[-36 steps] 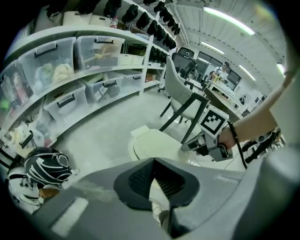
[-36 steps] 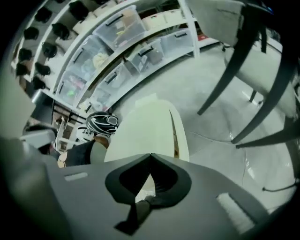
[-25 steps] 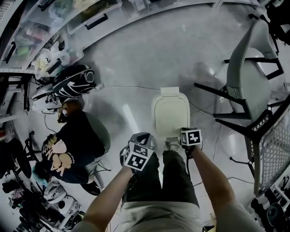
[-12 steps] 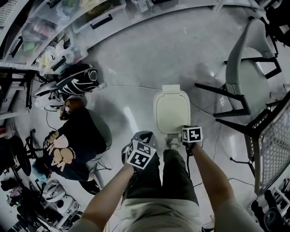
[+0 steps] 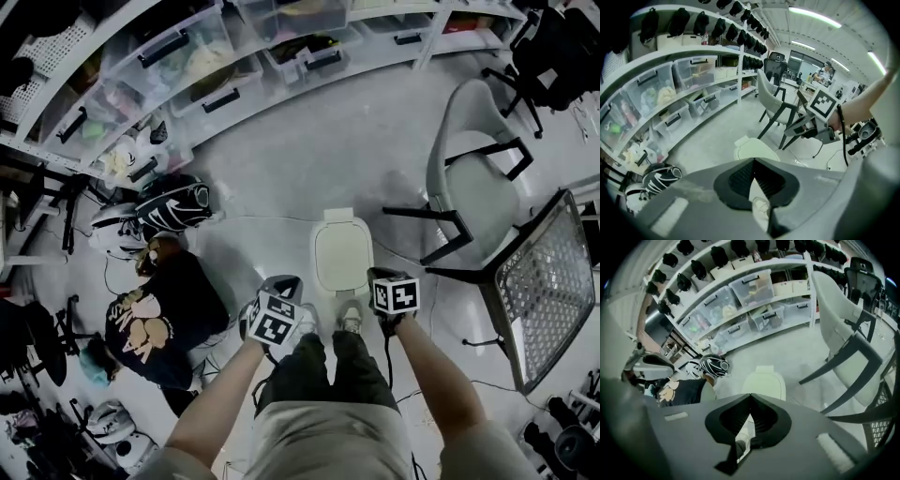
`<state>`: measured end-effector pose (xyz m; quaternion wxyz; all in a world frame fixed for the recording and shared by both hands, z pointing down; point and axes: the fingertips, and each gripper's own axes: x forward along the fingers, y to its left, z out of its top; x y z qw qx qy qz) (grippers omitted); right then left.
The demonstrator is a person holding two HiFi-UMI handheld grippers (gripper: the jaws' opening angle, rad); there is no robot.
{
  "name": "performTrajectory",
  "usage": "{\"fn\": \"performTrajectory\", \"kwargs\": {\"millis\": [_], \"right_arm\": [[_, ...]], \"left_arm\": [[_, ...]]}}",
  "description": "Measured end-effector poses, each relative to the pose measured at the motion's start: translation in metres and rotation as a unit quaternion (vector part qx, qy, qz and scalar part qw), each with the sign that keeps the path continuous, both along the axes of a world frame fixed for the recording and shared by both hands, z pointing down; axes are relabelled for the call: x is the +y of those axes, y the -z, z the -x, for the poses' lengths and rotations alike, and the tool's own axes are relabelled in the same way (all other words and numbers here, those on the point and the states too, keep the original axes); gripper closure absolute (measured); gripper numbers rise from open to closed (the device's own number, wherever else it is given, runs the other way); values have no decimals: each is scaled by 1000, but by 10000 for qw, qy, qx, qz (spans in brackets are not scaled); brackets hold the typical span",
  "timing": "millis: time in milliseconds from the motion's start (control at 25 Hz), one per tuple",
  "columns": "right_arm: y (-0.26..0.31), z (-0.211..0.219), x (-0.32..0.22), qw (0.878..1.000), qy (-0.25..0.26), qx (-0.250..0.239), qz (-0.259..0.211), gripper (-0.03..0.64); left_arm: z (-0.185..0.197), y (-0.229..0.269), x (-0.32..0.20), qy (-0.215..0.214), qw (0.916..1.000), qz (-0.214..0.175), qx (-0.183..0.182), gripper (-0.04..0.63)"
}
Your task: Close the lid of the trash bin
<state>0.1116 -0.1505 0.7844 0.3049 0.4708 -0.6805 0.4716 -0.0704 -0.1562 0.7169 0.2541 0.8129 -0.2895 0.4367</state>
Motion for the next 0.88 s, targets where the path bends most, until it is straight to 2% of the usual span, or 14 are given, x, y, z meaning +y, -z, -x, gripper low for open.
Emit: {"fn": "performTrajectory", "kwargs": {"millis": [160,320,480,720,880], "right_arm": [[97,-2,-14,9972,153,-153,-722,614],[196,-2,-18,9881,345,-151,-1493,614],[281,4,-11,9719,538,-117,-2289,614],[386,23,19,9465,730,-105,-3142,614],[445,22,37,9259,603,-152,-3725,614]], "left_arm": [[-1,67,-20,-21,9988,-455,189,594],[-6,132,-32,-349,9931,-1078,309,594],[-19,195,-37,-670,9823,-1671,525,594],[-23,296,-26,-786,9644,-2373,867,594],[-24,354,-9,-612,9493,-2744,1404,594]]}}
